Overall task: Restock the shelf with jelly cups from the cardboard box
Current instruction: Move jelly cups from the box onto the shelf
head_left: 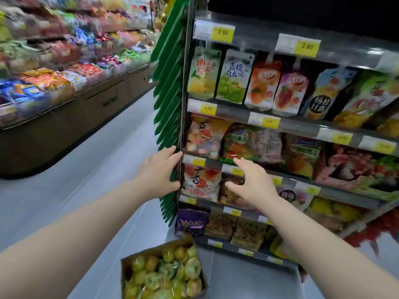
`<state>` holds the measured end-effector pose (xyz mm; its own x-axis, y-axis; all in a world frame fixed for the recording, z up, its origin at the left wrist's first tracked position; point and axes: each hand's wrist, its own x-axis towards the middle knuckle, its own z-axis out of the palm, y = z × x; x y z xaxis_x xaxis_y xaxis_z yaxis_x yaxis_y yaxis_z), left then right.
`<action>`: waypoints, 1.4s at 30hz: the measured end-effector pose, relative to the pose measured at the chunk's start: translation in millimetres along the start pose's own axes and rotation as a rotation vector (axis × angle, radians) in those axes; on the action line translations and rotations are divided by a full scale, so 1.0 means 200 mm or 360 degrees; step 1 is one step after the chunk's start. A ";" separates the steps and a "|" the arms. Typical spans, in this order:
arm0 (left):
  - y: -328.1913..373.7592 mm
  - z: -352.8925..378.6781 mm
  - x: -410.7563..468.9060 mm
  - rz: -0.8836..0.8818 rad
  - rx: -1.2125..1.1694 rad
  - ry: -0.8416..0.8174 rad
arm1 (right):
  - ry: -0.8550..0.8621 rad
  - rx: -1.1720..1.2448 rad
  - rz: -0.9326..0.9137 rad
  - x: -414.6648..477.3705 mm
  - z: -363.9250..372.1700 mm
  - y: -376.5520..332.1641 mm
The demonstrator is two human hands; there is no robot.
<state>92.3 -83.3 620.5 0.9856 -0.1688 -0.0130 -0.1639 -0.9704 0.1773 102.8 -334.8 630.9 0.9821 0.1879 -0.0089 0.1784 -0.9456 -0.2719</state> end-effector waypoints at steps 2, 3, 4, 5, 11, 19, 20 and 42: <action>-0.12 0.13 -0.01 -0.0029 -0.0020 -0.0100 | -0.0091 0.0033 0.0033 0.01 0.18 -0.04; -0.18 0.19 -0.02 -0.0043 -0.0032 -0.0146 | -0.0134 0.0049 0.0051 0.02 0.27 -0.07; -0.24 0.26 -0.03 -0.0060 -0.0041 -0.0199 | -0.0179 0.0060 0.0073 0.03 0.37 -0.09; -0.30 0.33 -0.03 -0.0072 -0.0058 -0.0256 | -0.0230 0.0070 0.0101 0.03 0.47 -0.11; -0.68 0.79 -0.06 -0.0148 -0.0186 -0.0519 | -0.0533 0.0193 0.0250 0.05 1.09 -0.20; -0.95 1.70 -0.20 -0.0424 -0.0453 -0.0828 | -0.0702 0.0325 0.0396 0.03 2.03 -0.17; -0.96 1.82 -0.21 -0.0516 -0.0514 -0.0864 | -0.0732 0.0329 0.0392 0.03 2.16 -0.14; -1.28 3.66 -0.09 -0.2096 -0.1778 0.0002 | -0.0685 0.0316 0.0105 0.00 3.78 0.22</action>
<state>86.2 41.6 -144.3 0.4228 0.5776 -0.6983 0.7946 0.1342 0.5921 65.8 -175.7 -108.3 0.8695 0.2616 -0.4189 0.0605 -0.8982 -0.4354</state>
